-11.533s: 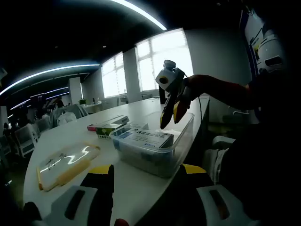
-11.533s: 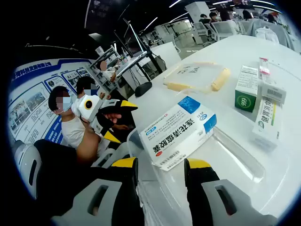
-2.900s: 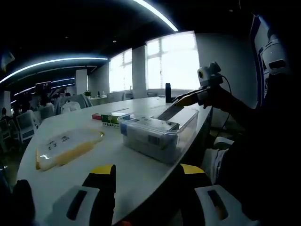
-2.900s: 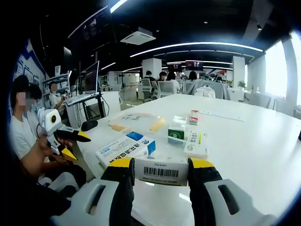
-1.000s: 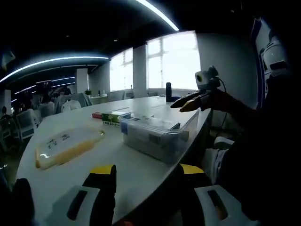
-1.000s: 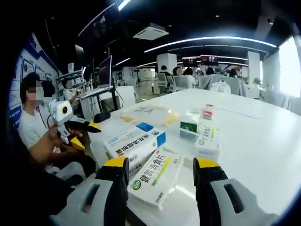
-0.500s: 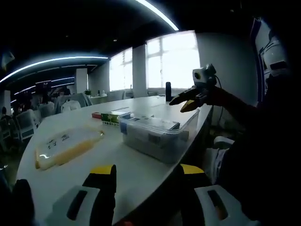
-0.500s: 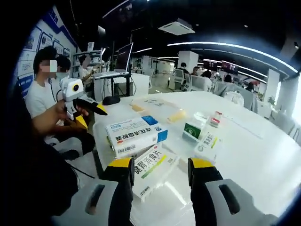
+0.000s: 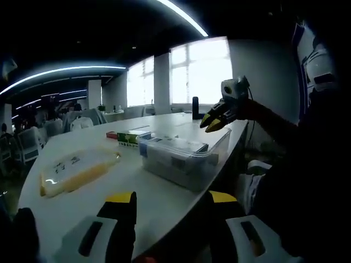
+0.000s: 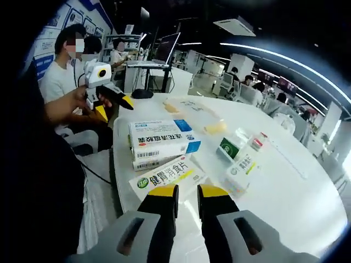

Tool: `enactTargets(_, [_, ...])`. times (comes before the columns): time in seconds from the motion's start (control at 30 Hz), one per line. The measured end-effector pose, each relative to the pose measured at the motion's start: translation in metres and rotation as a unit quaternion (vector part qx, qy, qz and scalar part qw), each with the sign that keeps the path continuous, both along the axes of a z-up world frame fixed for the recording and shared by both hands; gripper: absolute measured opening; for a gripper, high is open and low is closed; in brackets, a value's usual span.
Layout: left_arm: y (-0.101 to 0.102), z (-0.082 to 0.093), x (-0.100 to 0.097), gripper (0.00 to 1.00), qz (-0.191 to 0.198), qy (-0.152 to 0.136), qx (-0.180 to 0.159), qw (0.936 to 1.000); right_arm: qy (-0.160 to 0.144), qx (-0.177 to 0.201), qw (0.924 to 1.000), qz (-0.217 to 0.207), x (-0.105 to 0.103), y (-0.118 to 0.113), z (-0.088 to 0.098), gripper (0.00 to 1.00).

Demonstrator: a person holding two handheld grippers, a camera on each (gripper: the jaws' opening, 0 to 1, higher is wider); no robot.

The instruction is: Arrange the small medicine boxes into an aligned row inside the storage area until every box is upright, visible, and separated from the surrounding clutter.

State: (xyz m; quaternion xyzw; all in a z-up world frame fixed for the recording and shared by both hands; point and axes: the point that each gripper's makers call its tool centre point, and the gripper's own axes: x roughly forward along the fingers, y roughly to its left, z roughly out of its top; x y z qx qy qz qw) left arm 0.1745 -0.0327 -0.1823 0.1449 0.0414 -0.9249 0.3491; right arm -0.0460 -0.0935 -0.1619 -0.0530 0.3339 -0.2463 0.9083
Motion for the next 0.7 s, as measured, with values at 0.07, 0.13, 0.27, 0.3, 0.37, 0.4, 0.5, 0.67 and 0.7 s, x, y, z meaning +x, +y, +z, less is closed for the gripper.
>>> enactTargets(0.07, [0.000,0.001,0.000,0.50,0.000,0.001,0.000,1.0000,0.017,0.000,0.9998,0.014,0.000,0.000,-0.004,0.08])
enactTargets(0.13, [0.000,0.000,0.000,0.50,0.000,-0.003,-0.001,1.0000,0.019,-0.001,0.9997,0.016,0.001,0.000,-0.003,0.05])
enactTargets(0.27, [0.001,-0.001,0.001,0.50,0.001,-0.004,0.001,1.0000,0.039,0.015,0.9990,0.015,0.002,0.002,-0.010,0.02])
enactTargets(0.3, [0.001,-0.001,0.001,0.50,0.001,-0.004,0.001,1.0000,0.049,0.013,0.9986,0.012,-0.001,0.000,-0.011,0.01])
enactTargets(0.37, [0.001,-0.001,0.001,0.50,0.002,-0.005,0.001,1.0000,0.054,0.004,0.9985,0.010,-0.002,-0.004,-0.011,0.01])
enactTargets(0.4, [0.001,-0.002,0.001,0.50,0.002,-0.005,0.001,1.0000,0.057,0.006,0.9983,0.011,-0.002,-0.004,-0.012,0.01])
enactTargets(0.5, [0.001,-0.002,0.001,0.50,0.001,-0.006,0.002,1.0000,0.065,0.016,0.9977,0.012,-0.002,-0.003,-0.017,0.01])
enactTargets(0.67, [0.001,-0.003,0.000,0.50,0.001,-0.005,0.003,1.0000,0.065,0.051,0.9965,-0.014,-0.008,-0.011,-0.026,0.00])
enactTargets(0.7, [0.000,-0.003,0.001,0.50,0.001,-0.006,0.003,1.0000,0.067,0.052,0.9963,-0.015,-0.008,-0.011,-0.026,0.00])
